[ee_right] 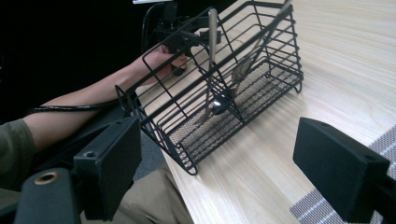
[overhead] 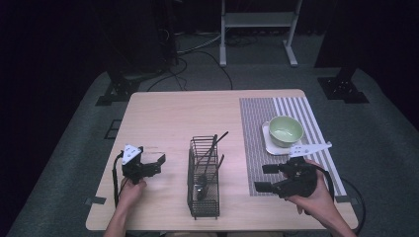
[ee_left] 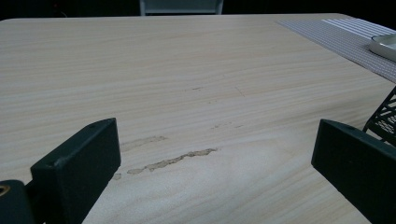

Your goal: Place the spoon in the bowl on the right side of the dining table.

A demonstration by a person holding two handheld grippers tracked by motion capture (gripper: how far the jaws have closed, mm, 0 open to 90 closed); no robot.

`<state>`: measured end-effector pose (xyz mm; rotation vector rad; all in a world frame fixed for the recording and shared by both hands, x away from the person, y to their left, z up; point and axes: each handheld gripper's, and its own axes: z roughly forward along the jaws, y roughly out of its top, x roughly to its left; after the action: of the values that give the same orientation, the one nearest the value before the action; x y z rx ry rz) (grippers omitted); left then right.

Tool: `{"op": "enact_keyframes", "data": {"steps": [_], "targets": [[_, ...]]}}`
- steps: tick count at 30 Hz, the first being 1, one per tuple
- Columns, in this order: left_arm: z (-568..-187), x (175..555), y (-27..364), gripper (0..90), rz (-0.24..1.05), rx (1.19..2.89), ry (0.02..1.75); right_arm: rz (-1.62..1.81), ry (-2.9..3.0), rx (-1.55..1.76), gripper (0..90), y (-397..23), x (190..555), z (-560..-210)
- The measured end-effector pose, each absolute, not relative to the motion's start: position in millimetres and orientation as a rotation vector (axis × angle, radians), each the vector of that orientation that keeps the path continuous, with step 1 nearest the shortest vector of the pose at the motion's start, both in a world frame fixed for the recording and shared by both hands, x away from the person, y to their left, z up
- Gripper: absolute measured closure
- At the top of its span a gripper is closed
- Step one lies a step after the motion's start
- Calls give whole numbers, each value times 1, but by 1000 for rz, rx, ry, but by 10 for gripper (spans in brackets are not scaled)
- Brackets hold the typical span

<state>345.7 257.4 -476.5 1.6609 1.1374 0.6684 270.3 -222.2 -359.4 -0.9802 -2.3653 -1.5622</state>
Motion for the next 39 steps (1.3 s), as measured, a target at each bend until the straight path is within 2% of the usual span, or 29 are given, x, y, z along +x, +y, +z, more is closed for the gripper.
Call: {"op": "enact_keyframes", "data": {"steps": [22, 39], "targets": [[-476, 345, 258, 4, 671, 1669, 1132, -1494, -2404, -879, 142, -180, 281, -331], [-476, 345, 258, 4, 670, 1670, 1132, -1427, -2402, -909, 148, -155, 303, -335]]}}
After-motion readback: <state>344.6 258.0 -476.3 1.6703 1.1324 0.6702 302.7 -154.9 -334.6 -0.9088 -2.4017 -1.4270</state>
